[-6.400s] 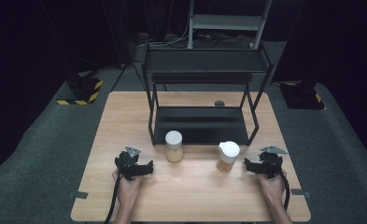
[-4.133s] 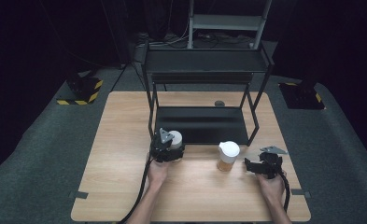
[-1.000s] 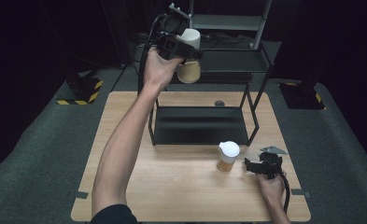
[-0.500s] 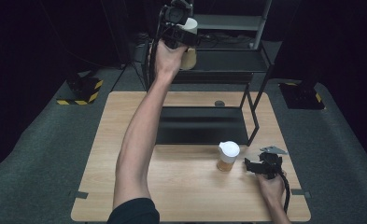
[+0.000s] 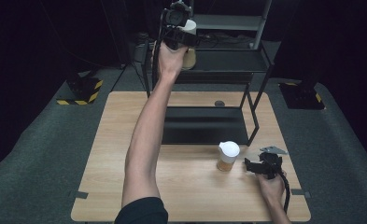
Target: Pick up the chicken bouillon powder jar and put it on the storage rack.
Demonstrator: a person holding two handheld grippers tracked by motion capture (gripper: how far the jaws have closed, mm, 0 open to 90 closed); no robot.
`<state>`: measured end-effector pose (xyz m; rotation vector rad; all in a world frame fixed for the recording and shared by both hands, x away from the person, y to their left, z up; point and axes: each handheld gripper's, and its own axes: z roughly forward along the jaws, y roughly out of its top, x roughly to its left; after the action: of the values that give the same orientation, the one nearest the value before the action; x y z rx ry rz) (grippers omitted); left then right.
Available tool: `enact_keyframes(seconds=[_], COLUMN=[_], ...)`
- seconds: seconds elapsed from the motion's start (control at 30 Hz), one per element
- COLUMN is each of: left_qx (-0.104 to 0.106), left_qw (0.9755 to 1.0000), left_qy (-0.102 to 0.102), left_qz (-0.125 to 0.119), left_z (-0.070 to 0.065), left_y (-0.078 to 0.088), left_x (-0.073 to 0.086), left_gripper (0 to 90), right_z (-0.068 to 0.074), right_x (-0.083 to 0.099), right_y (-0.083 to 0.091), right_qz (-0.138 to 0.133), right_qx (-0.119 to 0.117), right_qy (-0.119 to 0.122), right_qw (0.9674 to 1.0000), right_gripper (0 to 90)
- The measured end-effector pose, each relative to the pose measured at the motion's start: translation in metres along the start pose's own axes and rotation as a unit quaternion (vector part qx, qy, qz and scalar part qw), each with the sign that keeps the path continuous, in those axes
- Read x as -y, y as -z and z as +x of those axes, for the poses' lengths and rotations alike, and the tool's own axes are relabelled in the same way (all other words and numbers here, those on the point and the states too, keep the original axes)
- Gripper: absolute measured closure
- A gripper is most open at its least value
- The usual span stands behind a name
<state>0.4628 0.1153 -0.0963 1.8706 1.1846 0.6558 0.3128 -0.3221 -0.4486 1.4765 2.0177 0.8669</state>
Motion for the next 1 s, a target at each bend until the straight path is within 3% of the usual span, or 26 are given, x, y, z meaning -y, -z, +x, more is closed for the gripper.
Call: enact_keyframes(seconds=[0.33, 0.4, 0.57, 1.0], left_qx=[0.009, 0.02, 0.014, 0.01], left_qw=[1.0, 0.9998, 0.9999, 0.9994], left_qy=[0.001, 0.007, -0.001, -0.023], left_qz=[0.001, 0.001, 0.007, 0.024], left_z=[0.005, 0.009, 0.008, 0.002], left_y=[-0.001, 0.0, 0.003, 0.016], left_x=[0.001, 0.001, 0.002, 0.011], left_gripper=[33.3, 28.1, 13.5, 6.0], right_z=[0.0, 0.0, 0.0, 0.0], right_x=[0.0, 0.0, 0.0, 0.0], right_y=[0.0, 0.0, 0.0, 0.0], right_qz=[0.001, 0.001, 0.001, 0.0], right_qx=[0.0, 0.0, 0.0, 0.0], right_qy=[0.0, 0.0, 0.0, 0.0], right_qw=[1.0, 1.0, 1.0, 1.0], right_gripper=[6.5, 6.5, 6.5, 6.5])
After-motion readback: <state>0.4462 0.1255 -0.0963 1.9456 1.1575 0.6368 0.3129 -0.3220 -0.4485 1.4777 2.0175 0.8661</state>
